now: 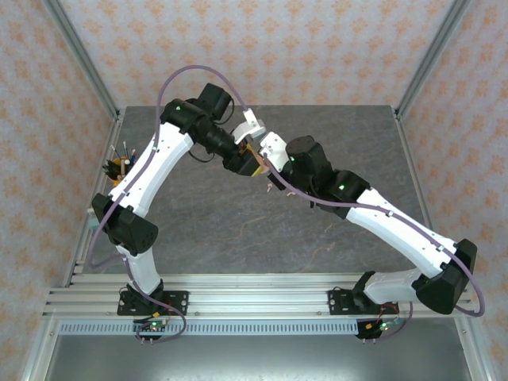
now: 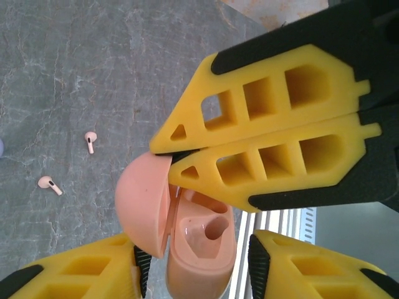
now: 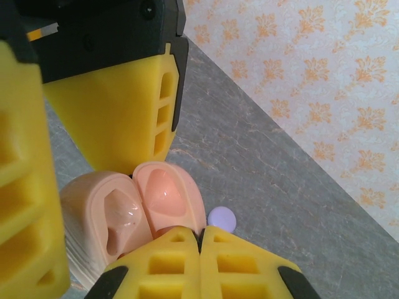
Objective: Insert wireless bluetooth earbuds into charging case
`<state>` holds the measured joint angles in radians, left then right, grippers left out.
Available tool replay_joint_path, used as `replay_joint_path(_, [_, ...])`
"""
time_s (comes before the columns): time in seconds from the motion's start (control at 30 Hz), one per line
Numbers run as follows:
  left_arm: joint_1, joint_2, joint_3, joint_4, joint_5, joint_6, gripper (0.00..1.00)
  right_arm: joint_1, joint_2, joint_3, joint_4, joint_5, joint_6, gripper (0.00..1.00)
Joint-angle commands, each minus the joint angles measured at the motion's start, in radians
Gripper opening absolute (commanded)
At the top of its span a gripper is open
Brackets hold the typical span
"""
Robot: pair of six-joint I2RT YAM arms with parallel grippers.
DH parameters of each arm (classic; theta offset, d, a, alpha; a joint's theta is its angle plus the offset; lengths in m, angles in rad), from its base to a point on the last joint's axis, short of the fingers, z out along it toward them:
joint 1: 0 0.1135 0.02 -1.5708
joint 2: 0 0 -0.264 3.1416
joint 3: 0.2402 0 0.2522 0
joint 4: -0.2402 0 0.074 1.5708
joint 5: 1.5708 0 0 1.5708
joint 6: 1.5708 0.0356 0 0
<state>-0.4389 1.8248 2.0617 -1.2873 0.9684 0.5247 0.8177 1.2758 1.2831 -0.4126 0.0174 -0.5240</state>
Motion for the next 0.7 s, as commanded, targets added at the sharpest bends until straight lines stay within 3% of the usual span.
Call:
replay_joint_path(0.0, [-0.011, 0.015, 0.030, -0.032, 0.033, 0.005, 0.44, 0.006, -0.013, 0.040, -0.015, -0.009, 0.021, 0.00])
replay_joint_path(0.33, [-0.014, 0.036, 0.047, -0.059, 0.057, 0.018, 0.41, 0.006, -0.016, 0.045, -0.016, -0.013, 0.025, 0.00])
replay_joint_path(0.67, [-0.015, 0.037, 0.052, -0.055, 0.065, 0.015, 0.28, 0.005, -0.016, 0.044, -0.014, -0.006, 0.025, 0.00])
